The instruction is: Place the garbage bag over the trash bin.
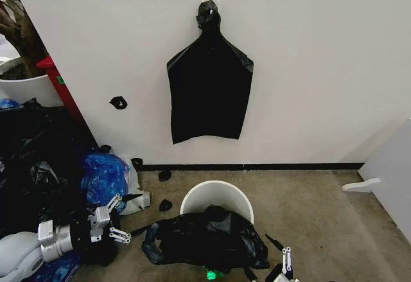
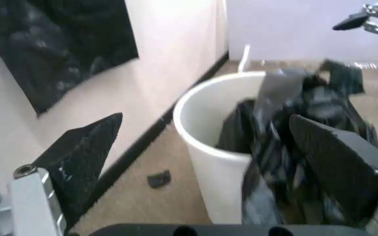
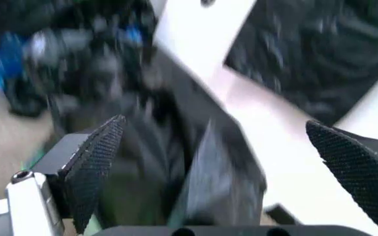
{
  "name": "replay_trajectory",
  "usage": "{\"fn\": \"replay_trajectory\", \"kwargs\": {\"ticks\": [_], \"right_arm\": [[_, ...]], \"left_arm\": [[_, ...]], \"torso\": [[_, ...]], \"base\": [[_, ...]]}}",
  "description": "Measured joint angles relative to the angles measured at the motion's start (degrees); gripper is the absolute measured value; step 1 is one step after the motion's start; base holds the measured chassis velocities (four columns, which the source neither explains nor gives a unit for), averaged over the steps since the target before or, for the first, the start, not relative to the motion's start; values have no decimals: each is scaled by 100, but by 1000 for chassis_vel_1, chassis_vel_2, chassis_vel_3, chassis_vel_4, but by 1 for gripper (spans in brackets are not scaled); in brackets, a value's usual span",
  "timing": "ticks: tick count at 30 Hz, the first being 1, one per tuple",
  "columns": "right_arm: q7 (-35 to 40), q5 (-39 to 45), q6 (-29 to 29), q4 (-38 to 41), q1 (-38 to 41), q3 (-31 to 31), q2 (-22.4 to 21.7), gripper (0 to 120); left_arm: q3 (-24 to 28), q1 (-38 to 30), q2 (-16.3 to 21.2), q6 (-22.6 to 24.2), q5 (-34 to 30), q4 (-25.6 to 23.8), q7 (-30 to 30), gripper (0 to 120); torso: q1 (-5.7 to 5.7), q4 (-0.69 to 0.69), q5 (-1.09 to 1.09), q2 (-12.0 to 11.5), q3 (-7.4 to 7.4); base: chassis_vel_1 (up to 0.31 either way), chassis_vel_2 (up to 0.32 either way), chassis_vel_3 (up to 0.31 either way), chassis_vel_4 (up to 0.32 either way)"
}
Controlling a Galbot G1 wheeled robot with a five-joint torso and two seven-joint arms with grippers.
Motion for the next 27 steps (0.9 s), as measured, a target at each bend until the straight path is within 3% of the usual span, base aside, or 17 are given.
{"fn": "replay_trajectory", "kwargs": {"ticks": [5, 6, 9, 11, 12, 13, 14, 18, 22, 27], "right_arm": [[-387, 478, 232, 304, 97, 175, -12, 100], [-566, 846, 214, 464, 173, 254, 3, 100], [-534, 2086, -842, 922, 757, 439, 211, 100], [-295, 2619, -1488, 972, 1169, 372, 263, 100], [-215, 3264, -2078, 906, 1693, 261, 282, 100], [-215, 3264, -2078, 906, 1693, 261, 282, 100], [-419, 3907, -2579, 676, 2231, 119, 276, 100], [-1301, 4551, -3447, 159, 3059, -91, 278, 100], [-1752, 4538, -3717, -182, 3441, -183, 357, 100], [-2633, 4275, -4461, -454, 3934, -346, 394, 100]], "left_arm": [[-29, -36, -107, 18, -123, -118, -200, 100], [-16, -52, -181, 18, -84, -179, -489, 100], [285, -97, -674, 387, 392, -534, -2549, 100], [376, -125, -960, 722, 392, -715, -3361, 100], [434, -158, -1245, 935, 363, -857, -3872, 100], [434, -158, -1245, 935, 363, -857, -3872, 100], [446, -198, -1529, 1049, 402, -968, -4149, 100], [413, -588, -1960, 1431, 622, -1144, -4505, 100], [403, -1051, -2272, 1821, 555, -1253, -4762, 100], [271, -1117, -2657, 2078, 531, -1226, -5113, 100]], "torso": [[0, -1, 0, 0, 0], [0, -1, -1, 0, 0], [0, -2, -6, 0, 0], [0, -2, -4, 0, 0], [0, 3, 3, 0, 0], [0, 3, 3, 0, 0], [0, 4, -4, -1, 1], [0, 4, -2, -1, 1], [1, -11, 0, -1, 1], [0, 4, -2, -1, 0]], "base": [[0, 0, 0, 0], [0, 0, 0, 0], [0, 0, 0, 0], [0, 0, 0, 0], [0, 0, 0, 0], [0, 0, 0, 0], [0, 0, 0, 0], [0, 0, 0, 0], [0, 0, 0, 0], [0, 0, 0, 0]]}}
